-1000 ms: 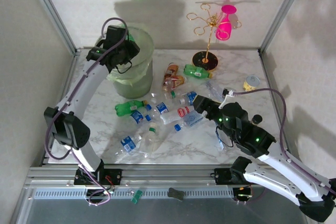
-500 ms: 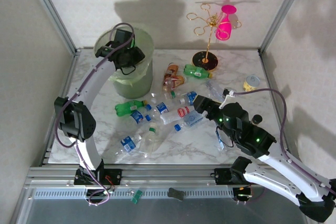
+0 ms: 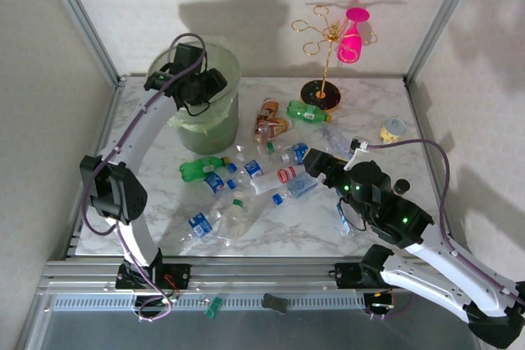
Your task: Put the plastic bottles in the bin
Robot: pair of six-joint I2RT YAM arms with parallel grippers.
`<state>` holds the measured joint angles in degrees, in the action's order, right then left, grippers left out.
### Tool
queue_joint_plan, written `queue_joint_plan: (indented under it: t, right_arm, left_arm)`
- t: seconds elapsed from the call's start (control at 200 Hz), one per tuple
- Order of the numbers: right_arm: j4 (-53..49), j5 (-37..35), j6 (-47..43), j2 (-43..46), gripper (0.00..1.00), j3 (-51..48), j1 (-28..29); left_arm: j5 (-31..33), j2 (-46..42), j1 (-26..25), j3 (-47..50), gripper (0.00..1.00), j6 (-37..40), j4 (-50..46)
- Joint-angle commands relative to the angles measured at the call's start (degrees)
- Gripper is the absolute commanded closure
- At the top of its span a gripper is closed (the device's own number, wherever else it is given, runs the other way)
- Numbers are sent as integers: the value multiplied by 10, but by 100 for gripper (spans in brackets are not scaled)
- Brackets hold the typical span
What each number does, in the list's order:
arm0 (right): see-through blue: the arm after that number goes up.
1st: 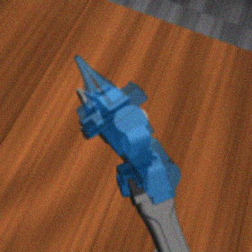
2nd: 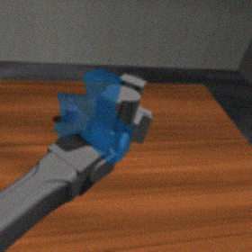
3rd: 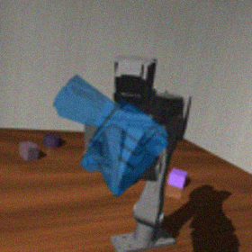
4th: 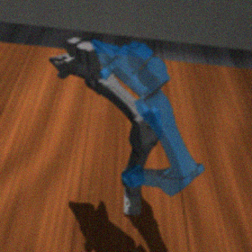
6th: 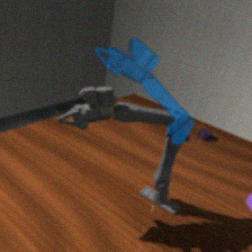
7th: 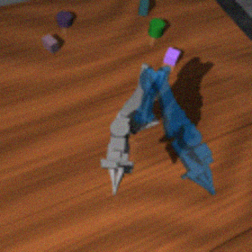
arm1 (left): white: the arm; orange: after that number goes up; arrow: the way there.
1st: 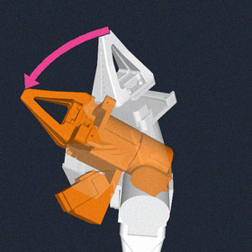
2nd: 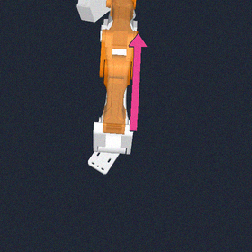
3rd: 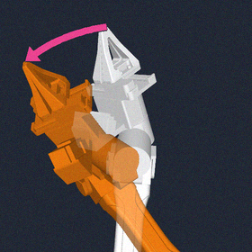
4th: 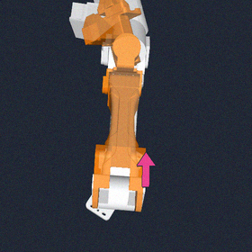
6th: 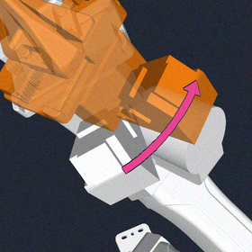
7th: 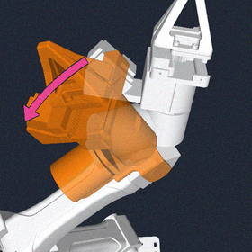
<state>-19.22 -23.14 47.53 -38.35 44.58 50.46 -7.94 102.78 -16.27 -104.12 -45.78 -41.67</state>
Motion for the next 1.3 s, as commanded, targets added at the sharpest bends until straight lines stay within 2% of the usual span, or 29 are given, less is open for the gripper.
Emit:
queue_joint_plan:
  t: [0.0, 0.125, 0.25, 0.365, 0.441, 0.531, 0.656, 0.781, 0.951, 1.066, 1.297]
  right_arm:
    - [0, -10, -3, 7, 9, -5, -2]
    - [11, 11, -6, 11, 8, -12, -2]
    - [9, 20, -11, 7, 8, -20, -2]
    - [-5, 35, -22, -20, 7, -19, -2]
    - [2, 57, -26, -39, 8, -23, -2]
    - [2, 78, -37, -61, 8, -18, -3]
    - [-15, 72, -49, -70, 7, -12, -2]
    - [-44, 32, -35, -79, 7, -11, -3]
    - [-100, -12, -11, -99, 7, 6, -3]
    - [-105, -26, -10, -98, 7, 8, -3]
    - [-112, -47, 12, -96, 6, 15, -4]
  left_arm:
    - [-10, -56, 5, 15, 33, 22, 21]
    - [-25, -123, 4, 70, 34, 45, 79]
    - [-87, -230, 0, 177, 32, 68, 203]
    - [-110, -319, -29, 275, 30, 60, 295]
    - [-109, -364, -56, 320, 30, 63, 316]
    - [-95, -404, -99, 346, 30, 97, 291]
    - [-75, -447, -142, 375, 30, 157, 205]
    - [-52, -490, -147, 431, 30, 172, 136]
    - [-35, -538, -149, 504, 28, 156, 88]
    - [-73, -524, -162, 541, 24, 145, 68]
    - [-7, -478, -250, 568, 25, 105, 25]
